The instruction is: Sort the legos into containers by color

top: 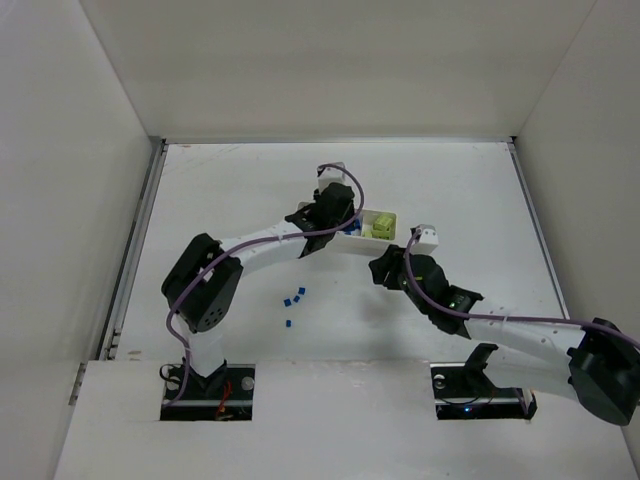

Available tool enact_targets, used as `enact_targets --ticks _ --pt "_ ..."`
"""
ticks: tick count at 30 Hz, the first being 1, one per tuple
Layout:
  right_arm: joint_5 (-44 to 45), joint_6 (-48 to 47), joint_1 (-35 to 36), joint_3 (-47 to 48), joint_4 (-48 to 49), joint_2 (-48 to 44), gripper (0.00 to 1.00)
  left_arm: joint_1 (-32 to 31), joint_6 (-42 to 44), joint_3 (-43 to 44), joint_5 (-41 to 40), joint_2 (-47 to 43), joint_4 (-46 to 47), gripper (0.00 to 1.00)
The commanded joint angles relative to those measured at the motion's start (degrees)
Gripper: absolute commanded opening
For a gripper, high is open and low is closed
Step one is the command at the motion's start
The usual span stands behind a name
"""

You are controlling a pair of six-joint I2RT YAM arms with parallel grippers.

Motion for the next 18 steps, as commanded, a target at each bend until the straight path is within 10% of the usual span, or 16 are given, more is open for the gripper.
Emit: enact_targets --ticks 1,11,18 --pt "-0.23 0.2 -0.33 0.23 4.05 -0.19 0.56 0.22 2.13 2.14 0.41 -2.22 1.1 0.37" --pt "-1.81 0.2 2.3 2.6 4.84 3.58 0.32 -3.9 -0.49 -21.29 -5.81 -26.02 -4.07 0.27" --pt "-2.34 0.02 6.7 5.5 5.72 7.97 0.37 -10.85 -10.76 -37.48 -13.12 -41.51 -16.02 0.3"
